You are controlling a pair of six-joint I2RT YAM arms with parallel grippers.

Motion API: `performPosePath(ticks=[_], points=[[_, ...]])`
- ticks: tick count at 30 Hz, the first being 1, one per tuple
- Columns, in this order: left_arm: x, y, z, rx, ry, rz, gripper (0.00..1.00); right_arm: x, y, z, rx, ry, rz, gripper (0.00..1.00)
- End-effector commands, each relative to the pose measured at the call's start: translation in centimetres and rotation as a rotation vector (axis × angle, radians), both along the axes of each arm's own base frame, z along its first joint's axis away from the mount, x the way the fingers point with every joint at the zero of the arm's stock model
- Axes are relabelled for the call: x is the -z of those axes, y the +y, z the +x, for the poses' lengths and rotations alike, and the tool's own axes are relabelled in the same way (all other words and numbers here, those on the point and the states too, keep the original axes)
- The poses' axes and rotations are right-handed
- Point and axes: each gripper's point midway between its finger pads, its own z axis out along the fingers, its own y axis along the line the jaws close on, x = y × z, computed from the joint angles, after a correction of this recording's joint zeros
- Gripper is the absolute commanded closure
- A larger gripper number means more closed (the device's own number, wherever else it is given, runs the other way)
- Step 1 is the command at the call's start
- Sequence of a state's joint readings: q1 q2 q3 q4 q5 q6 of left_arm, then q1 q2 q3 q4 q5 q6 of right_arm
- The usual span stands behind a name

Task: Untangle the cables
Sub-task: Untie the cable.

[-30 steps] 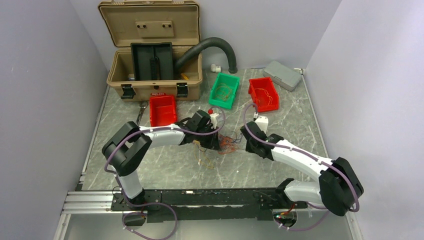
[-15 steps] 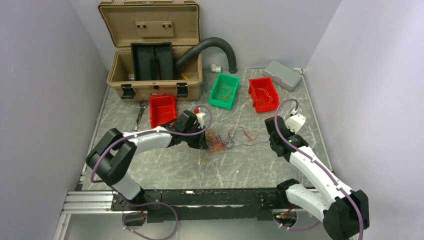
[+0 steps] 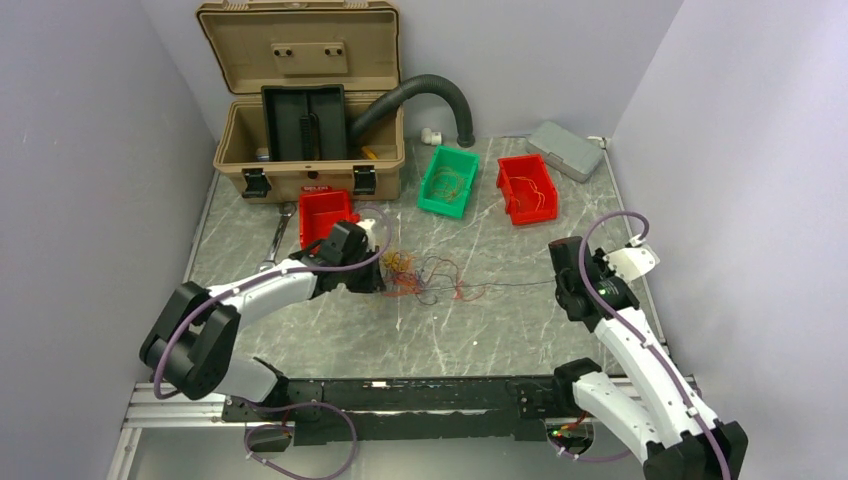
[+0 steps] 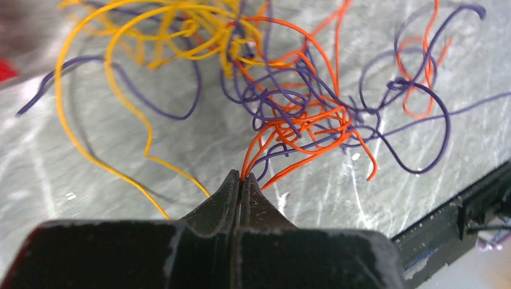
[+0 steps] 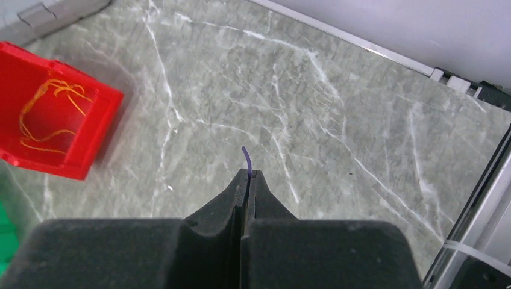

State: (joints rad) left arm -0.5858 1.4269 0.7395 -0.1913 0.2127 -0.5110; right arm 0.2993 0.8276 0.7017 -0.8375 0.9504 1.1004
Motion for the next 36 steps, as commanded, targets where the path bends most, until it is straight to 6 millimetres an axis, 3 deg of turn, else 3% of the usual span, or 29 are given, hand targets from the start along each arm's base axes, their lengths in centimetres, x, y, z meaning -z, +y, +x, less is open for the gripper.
performPosePath(ticks=[1,4,12,15,17,20,23,26,29,32,34,36], points=[[-0.8,2.4,1.2,-0.123,-0.048,0.045,1.00,-2.1,-1.4,-0.8,0.097,-0.114,-0.011,1.00],[-1.2,3.1,1.4,-0.148,-0.072,0.063,1.00,-1.9,-1.1,-0.4,0.055,-0.099,-0.018,1.00],[-2.8,0.8,1.2,-0.014,-0.114,-0.030,1.00,0.1,1.3,0.6,-0.087,-0.053,0.066,1.00],[-3.6,0.8,1.2,-0.001,-0.136,-0.038,0.99,-0.4,2.0,1.2,-0.165,-0.062,0.057,1.00],[-4.2,0.7,1.0,0.022,-0.160,-0.046,0.91,-1.3,3.1,2.1,-0.261,-0.077,0.051,1.00],[-5.3,0.7,1.0,0.045,-0.193,-0.053,0.64,-4.4,5.3,3.4,-0.448,-0.134,0.039,1.00],[-6.8,0.2,1.0,0.080,-0.253,-0.062,0.44,-9.4,9.8,4.4,-0.759,-0.277,0.042,1.00],[-8.8,-0.6,1.2,0.116,-0.323,-0.057,0.36,-15.7,14.4,3.9,-1.029,-0.476,0.067,1.00],[-11.5,-2.8,0.9,0.190,-0.406,-0.100,0.31,-20.4,17.7,3.2,-1.208,-0.579,0.115,1.00],[-14.7,-5.5,0.4,0.273,-0.508,-0.169,0.24,-23.7,19.8,2.7,-1.317,-0.624,0.163,1.00],[-16.7,-6.8,0.5,0.300,-0.561,-0.218,0.03,-26.1,20.8,2.1,-1.377,-0.683,0.182,1.00],[-18.1,-7.8,1.1,0.307,-0.590,-0.257,0.01,-28.2,21.2,1.7,-1.398,-0.738,0.197,1.00]])
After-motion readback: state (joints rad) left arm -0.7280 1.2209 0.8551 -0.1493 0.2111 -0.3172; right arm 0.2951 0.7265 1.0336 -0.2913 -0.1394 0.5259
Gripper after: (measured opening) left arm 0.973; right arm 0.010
